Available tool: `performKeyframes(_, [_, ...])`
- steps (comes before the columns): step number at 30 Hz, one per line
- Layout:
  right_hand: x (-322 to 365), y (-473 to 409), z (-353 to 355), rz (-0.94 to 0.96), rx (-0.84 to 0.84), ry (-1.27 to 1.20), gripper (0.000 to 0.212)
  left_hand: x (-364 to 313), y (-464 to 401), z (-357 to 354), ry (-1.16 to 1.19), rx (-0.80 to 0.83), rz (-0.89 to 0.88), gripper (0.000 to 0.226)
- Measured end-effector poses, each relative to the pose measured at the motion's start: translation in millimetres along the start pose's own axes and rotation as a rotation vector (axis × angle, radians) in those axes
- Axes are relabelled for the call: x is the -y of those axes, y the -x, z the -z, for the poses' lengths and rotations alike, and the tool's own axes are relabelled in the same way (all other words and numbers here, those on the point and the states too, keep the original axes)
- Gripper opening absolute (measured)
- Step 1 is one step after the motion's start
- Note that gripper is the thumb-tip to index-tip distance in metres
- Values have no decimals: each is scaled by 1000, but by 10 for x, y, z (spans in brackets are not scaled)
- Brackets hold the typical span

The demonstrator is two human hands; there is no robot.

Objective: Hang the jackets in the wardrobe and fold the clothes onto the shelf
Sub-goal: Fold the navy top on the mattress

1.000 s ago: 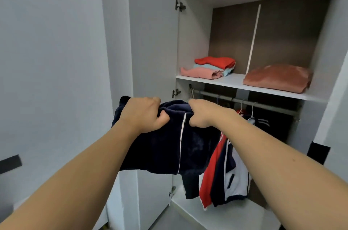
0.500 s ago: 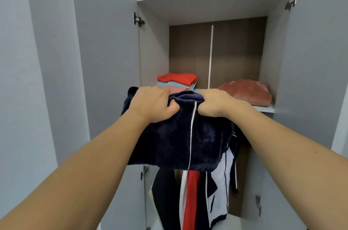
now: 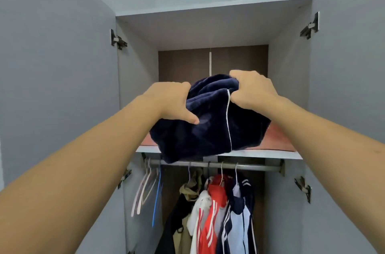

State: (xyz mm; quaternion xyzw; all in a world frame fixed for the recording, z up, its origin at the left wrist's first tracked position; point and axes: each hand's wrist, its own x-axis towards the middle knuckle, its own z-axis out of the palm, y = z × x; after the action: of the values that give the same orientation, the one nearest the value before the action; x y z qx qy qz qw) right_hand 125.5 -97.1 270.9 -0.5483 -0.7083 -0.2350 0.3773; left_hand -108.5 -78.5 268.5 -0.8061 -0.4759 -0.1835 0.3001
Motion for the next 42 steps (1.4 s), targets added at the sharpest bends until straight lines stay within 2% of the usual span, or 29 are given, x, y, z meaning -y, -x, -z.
performKeyframes(3, [-251, -362, -122, 72, -150, 64, 17, 60, -566, -75, 94, 50, 90, 60])
performKeyframes(7, [-647, -830, -345, 110, -266, 81, 19, 90, -1249, -216, 71, -85, 141, 43])
performKeyframes(10, [-987, -1123, -585, 98, -297, 84, 18, 55, -1666, -481, -33, -230, 132, 33])
performKeyframes(13, [-1275, -1314, -850, 72, -295, 140, 24, 6, -2012, -799, -80, -286, 93, 26])
performKeyframes(18, [-1710, -1547, -1187, -17, -355, 226, 32, -71, -2646, -1319, -41, -434, 31, 23])
performKeyframes(21, [-1948, -1711, -1353, -58, -349, 276, 34, -83, -3024, -1581, -2, -468, -21, 26])
performKeyframes(24, [-2167, -1935, -1465, -92, -354, 301, 20, -77, -3446, -1720, 84, -416, -24, 22])
performKeyframes(27, [-2404, -2204, -1534, -156, -338, 286, 21, -133, -3890, -1787, 120, -383, 25, 15])
performKeyframes(30, [-2648, -2478, -1612, -235, -284, 269, 21, -191, -4285, -1890, 85, -392, 75, 18])
performKeyframes(34, [-3034, -2828, -1746, -328, -226, 209, 20, -168, -4758, -2037, 333, -272, 118, 12])
performKeyframes(38, [-3348, -3115, -1887, -393, -197, 143, 21, -93, -5120, -2194, 587, -123, 155, 21])
performKeyframes(42, [-3699, -3439, -2094, -445, -132, 186, 27, -73, -5503, -2467, 721, 0, 189, 25])
